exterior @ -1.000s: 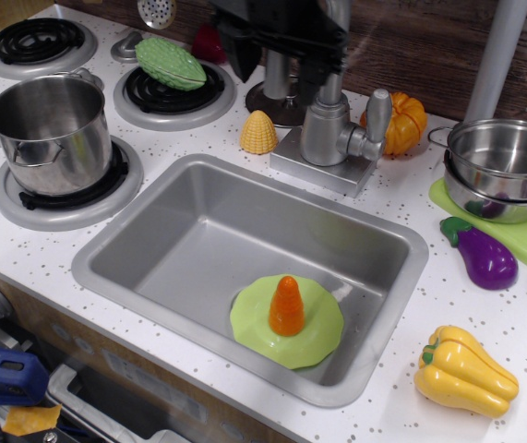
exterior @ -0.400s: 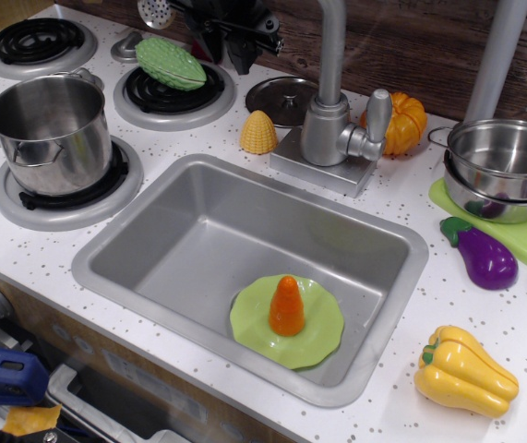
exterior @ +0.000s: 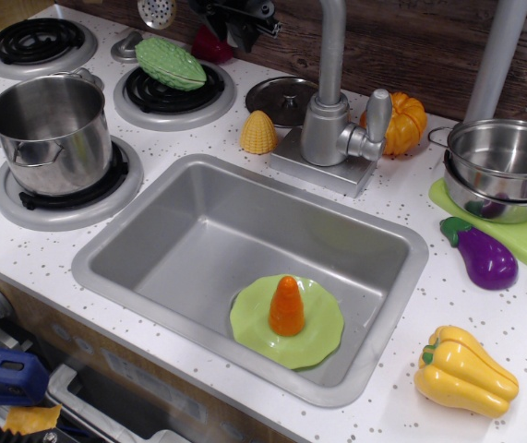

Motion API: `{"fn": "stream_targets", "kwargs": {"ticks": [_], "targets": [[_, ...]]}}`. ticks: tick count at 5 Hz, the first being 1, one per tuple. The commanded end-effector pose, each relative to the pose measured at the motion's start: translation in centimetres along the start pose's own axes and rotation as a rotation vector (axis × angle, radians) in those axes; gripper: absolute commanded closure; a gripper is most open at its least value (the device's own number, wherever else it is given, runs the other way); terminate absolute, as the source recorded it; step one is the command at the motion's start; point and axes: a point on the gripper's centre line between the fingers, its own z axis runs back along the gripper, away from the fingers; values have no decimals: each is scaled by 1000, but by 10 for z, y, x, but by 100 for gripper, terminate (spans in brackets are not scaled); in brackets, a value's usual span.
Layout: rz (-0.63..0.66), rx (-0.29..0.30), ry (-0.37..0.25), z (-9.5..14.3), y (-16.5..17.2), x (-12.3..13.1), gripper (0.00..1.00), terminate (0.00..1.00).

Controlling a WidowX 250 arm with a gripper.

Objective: Turn faucet front to left

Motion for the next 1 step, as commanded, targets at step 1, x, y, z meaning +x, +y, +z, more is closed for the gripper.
{"fn": "stream_targets", "kwargs": {"ticks": [1], "targets": [[-59,15,-39,-18,16,9,100,100]]}}
